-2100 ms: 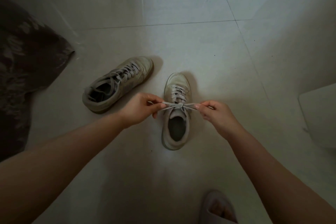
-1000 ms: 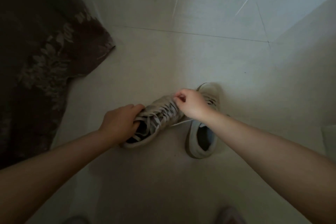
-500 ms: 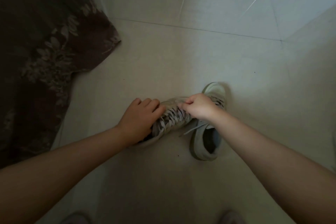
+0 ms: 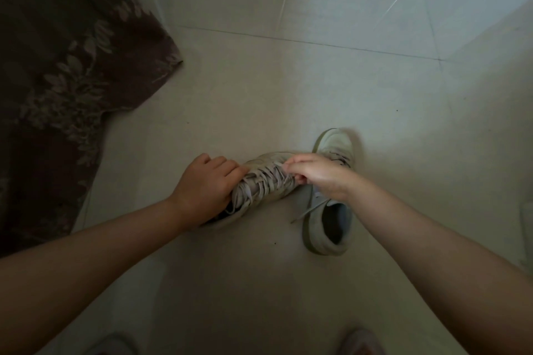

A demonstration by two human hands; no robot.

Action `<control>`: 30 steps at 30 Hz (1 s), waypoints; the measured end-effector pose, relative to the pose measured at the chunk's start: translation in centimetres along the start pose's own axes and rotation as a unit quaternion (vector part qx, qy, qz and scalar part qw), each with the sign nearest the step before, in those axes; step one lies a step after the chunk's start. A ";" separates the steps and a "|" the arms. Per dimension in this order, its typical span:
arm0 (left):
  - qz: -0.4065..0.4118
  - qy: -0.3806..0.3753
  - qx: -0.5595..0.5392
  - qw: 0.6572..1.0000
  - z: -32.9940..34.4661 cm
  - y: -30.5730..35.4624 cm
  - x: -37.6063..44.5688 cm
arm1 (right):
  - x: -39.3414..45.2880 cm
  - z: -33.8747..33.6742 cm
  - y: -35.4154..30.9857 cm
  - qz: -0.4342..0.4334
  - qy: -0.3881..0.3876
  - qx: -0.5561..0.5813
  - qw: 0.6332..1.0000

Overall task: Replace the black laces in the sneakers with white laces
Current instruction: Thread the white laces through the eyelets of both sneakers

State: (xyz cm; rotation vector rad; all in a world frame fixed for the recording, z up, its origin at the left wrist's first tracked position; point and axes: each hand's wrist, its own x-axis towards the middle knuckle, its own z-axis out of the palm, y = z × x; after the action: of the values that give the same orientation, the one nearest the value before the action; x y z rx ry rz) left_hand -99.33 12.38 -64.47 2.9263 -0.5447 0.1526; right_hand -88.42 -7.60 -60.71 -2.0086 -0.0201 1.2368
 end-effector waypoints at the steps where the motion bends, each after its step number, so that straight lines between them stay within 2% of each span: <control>1: 0.000 -0.001 -0.002 1.000 0.0 0.0 0.0 | 0.0 0.0 0.3 -0.008 0.008 -0.007 1.000; 4: -0.005 -0.008 0.000 1.000 0.0 0.0 0.0 | 0.0 0.6 0.9 -0.057 0.081 -0.102 0.990; 6: -0.018 -0.014 0.007 1.000 0.0 0.0 0.0 | -0.2 1.3 1.2 -0.117 0.141 -0.123 0.975; 9: -0.031 -0.024 0.010 0.999 0.1 0.1 0.0 | -0.6 2.1 1.7 -0.213 0.187 -0.178 0.942; 12: -0.030 -0.032 0.014 0.999 0.2 0.2 -0.1 | -0.7 2.5 1.8 -0.238 0.224 -0.270 0.906; 15: -0.022 -0.028 0.023 0.999 0.0 0.3 0.0 | -0.7 3.3 1.1 -0.196 0.237 -0.287 0.907; 19: -0.001 -0.008 0.040 0.999 0.1 0.3 0.1 | -0.1 4.0 -0.1 -0.073 0.231 -0.306 0.921; 24: 0.017 0.002 0.049 0.999 0.3 0.2 0.2 | 0.0 3.6 -1.2 -0.013 0.181 -0.403 0.897; 26: 0.023 -0.002 0.047 0.999 0.3 0.2 0.3 | 0.1 3.1 -1.2 0.020 0.142 -0.365 0.920; 28: 0.017 -0.006 0.042 0.999 0.3 0.3 0.3 | 0.1 2.6 -1.0 0.027 0.113 -0.257 0.960; 30: 0.005 -0.008 0.035 0.999 0.2 0.3 0.4 | -0.2 2.1 -0.6 0.005 0.095 -0.151 0.984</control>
State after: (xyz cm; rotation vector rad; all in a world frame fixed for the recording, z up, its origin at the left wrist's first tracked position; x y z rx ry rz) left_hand -99.06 11.97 -64.54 2.9945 -0.5683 0.1538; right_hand -89.97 -5.99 -60.67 -2.3846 -0.1101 1.0942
